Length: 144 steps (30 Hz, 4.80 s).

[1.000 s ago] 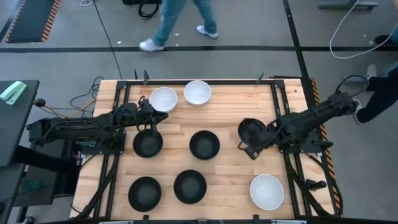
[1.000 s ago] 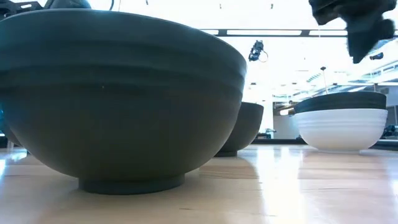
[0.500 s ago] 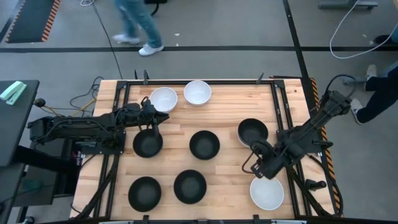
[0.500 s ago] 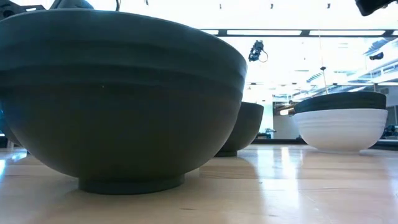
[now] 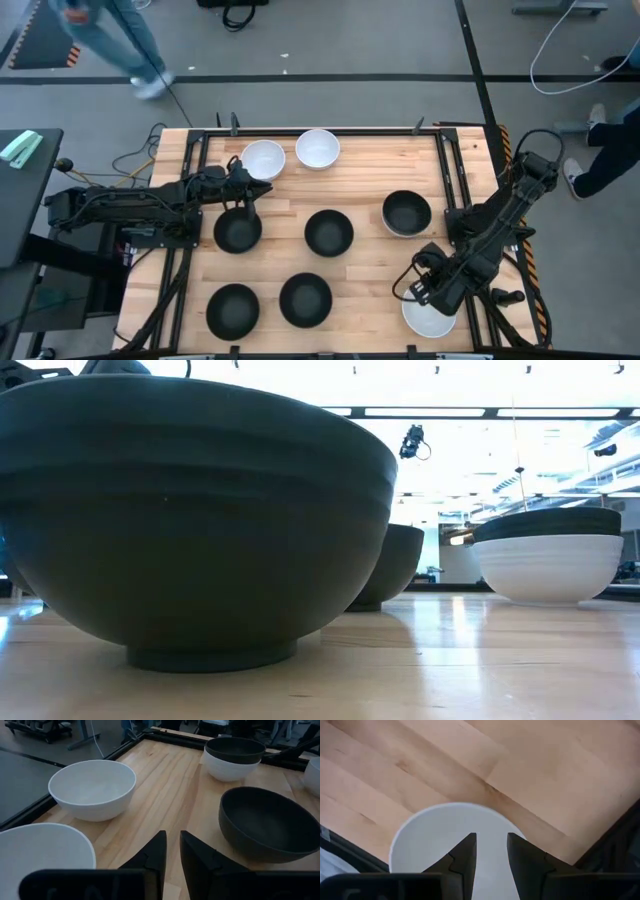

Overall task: Nest bowls inside each other
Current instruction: Stack the white bowl on top of the black bowls

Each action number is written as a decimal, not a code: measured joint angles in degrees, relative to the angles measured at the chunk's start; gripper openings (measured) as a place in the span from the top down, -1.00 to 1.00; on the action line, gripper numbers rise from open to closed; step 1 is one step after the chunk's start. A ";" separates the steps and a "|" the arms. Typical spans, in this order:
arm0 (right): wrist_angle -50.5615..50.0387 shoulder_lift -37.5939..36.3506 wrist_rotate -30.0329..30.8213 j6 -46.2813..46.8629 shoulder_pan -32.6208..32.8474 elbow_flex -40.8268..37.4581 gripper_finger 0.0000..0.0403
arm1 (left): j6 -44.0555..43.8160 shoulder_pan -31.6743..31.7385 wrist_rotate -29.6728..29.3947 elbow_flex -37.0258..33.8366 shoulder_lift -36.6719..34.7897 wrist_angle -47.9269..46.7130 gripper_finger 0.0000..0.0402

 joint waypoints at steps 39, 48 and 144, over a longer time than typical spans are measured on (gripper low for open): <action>17.52 1.95 -2.97 8.57 6.27 -16.51 0.84 | 0.42 0.00 2.38 0.00 0.00 1.05 0.62; 15.43 0.29 -0.27 2.28 4.79 -16.49 0.97 | 0.35 0.02 2.38 0.00 -0.02 1.05 0.60; 2.29 -20.58 -9.78 -72.88 -73.35 -19.10 0.99 | 4.35 12.02 -2.97 0.04 0.00 0.54 0.72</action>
